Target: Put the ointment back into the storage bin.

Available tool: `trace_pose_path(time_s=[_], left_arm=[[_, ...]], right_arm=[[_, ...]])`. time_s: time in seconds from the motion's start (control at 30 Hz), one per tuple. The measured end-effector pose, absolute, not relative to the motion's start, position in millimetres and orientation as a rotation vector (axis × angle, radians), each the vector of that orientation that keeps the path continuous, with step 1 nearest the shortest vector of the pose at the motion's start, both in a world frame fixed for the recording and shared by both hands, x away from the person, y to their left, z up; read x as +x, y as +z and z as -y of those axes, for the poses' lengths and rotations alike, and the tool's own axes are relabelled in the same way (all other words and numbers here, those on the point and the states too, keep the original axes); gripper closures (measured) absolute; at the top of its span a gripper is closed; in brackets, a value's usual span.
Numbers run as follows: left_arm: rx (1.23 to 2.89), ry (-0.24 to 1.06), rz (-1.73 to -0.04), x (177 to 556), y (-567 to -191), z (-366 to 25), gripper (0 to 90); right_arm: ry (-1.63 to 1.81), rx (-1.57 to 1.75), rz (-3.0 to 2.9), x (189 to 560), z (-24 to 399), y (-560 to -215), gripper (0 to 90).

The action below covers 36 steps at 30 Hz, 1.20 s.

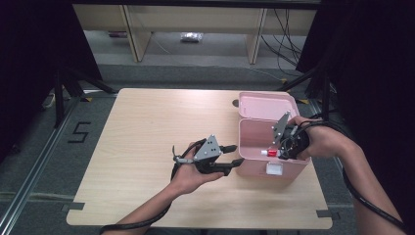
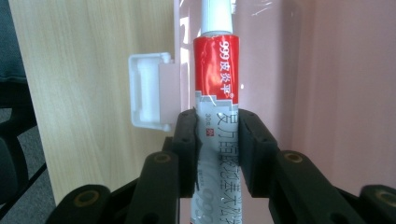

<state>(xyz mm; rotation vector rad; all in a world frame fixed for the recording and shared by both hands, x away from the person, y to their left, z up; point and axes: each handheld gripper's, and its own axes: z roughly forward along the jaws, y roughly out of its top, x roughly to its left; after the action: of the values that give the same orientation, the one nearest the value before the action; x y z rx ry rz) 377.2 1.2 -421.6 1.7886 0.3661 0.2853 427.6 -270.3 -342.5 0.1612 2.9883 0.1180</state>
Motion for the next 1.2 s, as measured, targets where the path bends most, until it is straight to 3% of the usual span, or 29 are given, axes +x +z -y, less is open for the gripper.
trace_pose_path(time_s=[1.2], left_arm=[[1.789, 0.283, -0.364, 376.8, -420.7, 1.0, 50.5]], right_arm=[[0.078, 0.169, -3.015, 440.3, 270.6, -355.9, 71.5]])
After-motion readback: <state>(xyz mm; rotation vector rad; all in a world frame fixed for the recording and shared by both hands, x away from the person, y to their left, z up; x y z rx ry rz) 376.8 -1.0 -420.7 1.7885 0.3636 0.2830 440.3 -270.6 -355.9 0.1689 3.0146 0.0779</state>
